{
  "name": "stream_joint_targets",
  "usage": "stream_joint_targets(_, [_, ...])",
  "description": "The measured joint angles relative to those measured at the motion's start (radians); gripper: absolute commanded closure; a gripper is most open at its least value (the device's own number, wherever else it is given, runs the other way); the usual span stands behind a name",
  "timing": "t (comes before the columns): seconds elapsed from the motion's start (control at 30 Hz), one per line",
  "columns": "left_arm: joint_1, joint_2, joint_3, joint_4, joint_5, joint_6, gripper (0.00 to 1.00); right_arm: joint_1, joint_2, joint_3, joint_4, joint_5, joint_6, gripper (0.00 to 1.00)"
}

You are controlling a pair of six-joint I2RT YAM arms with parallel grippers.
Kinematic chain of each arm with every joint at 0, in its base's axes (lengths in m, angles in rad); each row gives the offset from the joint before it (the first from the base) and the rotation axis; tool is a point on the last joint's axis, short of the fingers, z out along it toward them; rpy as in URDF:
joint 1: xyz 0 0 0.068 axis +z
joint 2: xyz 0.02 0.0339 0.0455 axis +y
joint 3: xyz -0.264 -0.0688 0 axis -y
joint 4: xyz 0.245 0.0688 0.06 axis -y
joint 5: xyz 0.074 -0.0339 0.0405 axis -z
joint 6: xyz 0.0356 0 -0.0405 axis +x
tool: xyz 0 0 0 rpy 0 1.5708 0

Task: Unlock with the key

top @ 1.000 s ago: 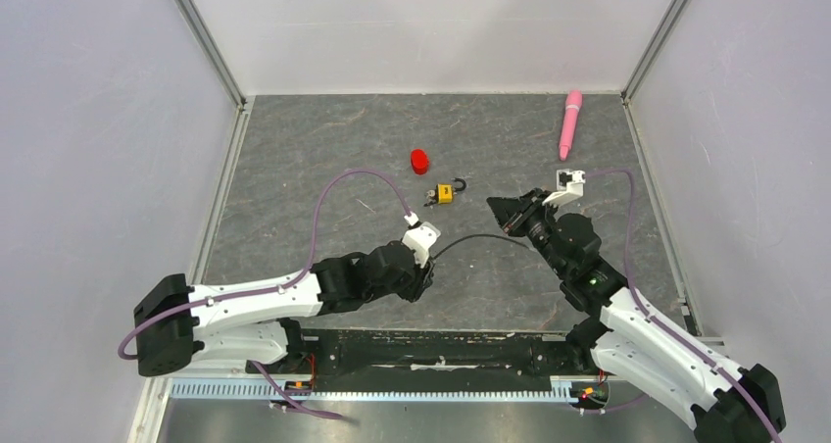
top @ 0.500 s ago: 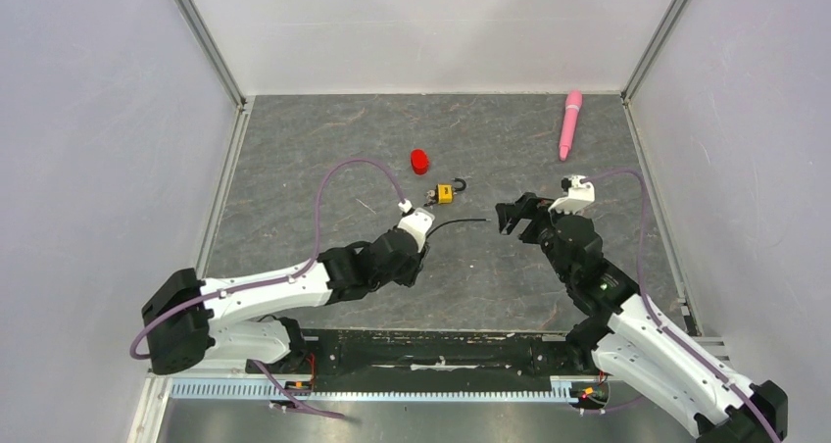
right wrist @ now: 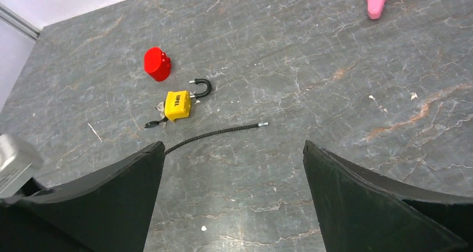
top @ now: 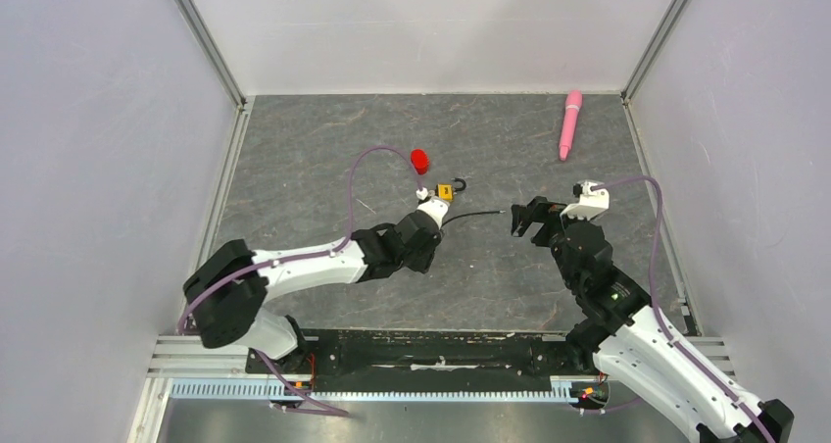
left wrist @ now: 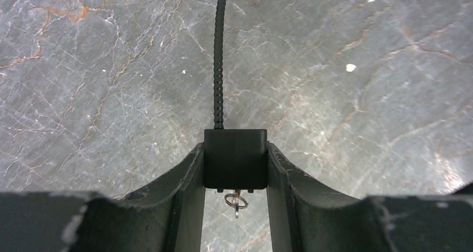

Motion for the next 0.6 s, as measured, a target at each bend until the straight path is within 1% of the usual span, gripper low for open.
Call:
stream_joint_targets(0.1, [0.021, 0.080, 0.029, 0.003, -0.008, 0.000, 0.86, 0.000, 0.000, 0.000, -0.010, 0.005, -0.002, 0.04])
stream_joint_targets(0.13, [0.028, 0.109, 0.039, 0.004, -0.010, 0.000, 0.81, 0.000, 0.000, 0.000, -0.013, 0.009, -0.003, 0.04])
stream_joint_targets(0.17, [0.035, 0.133, 0.048, 0.004, -0.013, 0.001, 0.75, 0.000, -0.003, 0.000, -0.017, 0.013, -0.005, 0.04])
stream_joint_targets(0.23, [0.050, 0.190, 0.075, 0.006, -0.018, 0.001, 0.56, 0.000, -0.011, 0.000, -0.030, 0.023, -0.008, 0.04])
stream_joint_targets(0.33, [0.065, 0.235, 0.103, 0.008, -0.021, 0.002, 0.36, 0.000, -0.035, 0.001, -0.062, 0.050, -0.021, 0.03])
stream_joint_targets(0.4, [0.067, 0.235, 0.116, 0.008, -0.028, 0.005, 0.29, 0.000, -0.046, 0.002, -0.071, 0.061, -0.026, 0.02])
stream_joint_targets(0.6, [0.072, 0.186, 0.129, 0.008, -0.039, 0.005, 0.17, 0.000, -0.091, 0.021, -0.135, 0.124, -0.060, 0.02])
